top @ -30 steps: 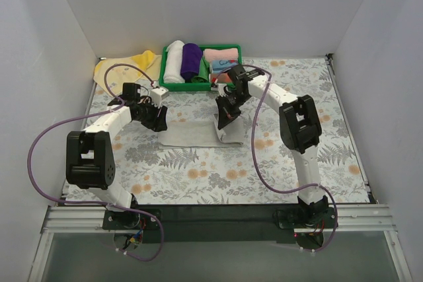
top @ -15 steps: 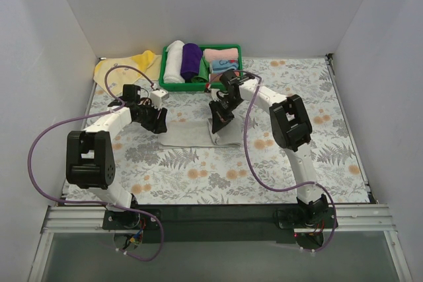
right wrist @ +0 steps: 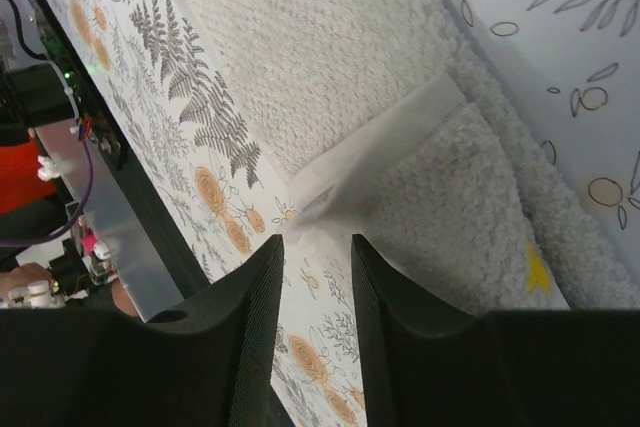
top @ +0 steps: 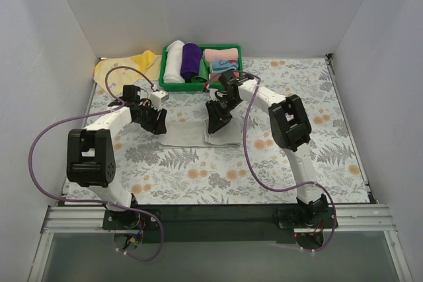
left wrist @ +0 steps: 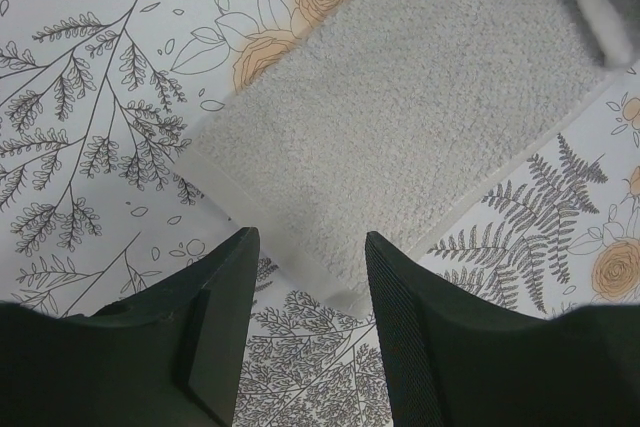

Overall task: Roll the towels
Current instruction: Fold the towel

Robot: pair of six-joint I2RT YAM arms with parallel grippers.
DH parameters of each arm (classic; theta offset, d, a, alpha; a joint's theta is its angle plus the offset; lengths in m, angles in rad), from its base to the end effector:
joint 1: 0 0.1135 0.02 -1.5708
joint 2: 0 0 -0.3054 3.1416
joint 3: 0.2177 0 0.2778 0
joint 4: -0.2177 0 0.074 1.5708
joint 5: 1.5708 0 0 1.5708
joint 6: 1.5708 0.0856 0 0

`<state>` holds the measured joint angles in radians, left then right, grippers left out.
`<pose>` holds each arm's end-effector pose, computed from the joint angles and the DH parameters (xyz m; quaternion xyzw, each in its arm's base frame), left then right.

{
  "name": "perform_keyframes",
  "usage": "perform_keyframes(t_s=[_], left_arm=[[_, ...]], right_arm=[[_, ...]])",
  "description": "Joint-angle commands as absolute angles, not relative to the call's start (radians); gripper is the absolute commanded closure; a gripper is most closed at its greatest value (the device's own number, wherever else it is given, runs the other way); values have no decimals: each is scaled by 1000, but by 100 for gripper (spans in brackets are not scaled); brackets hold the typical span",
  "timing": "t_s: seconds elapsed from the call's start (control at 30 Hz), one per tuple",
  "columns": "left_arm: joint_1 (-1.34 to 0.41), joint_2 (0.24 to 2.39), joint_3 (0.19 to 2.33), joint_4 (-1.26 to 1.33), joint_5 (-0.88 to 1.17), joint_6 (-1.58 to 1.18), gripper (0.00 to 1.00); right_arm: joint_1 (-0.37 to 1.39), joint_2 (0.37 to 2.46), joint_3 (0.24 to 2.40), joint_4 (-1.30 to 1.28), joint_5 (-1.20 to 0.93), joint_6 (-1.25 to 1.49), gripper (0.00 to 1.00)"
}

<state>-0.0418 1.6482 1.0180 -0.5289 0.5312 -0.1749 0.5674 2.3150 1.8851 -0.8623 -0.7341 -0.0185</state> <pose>0.3551 -0.0583 0.1712 -0.0093 0.9460 -0.2768 0.1683 0.4214 0.3366 0.1474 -0.3146 0.8706 0.3772 0.0284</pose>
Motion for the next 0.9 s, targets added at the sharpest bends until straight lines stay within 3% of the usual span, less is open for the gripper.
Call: perform_keyframes(t_s=[0.0,0.17,0.4,0.6,0.87], left_arm=[[-37,1631,1039,-549,543,-156,56],[-37,1631,1061,-571,577,-147,56],[-37,1624,1069,-589,658,-133,57],[-37,1632,1071,-589,666,-121,59],[-37,1670,1074,-620,623,-100,60]], right_arm=[[574,2274,1925,-859,-817,-25,65],[554,2204,1917,-861,-871,-52,63],[411,2184,1865,-862,-931,-123,81],[390,2281,1783,-856,-1023,-176,86],[382,2344,1689,-775,-873,-152,89]])
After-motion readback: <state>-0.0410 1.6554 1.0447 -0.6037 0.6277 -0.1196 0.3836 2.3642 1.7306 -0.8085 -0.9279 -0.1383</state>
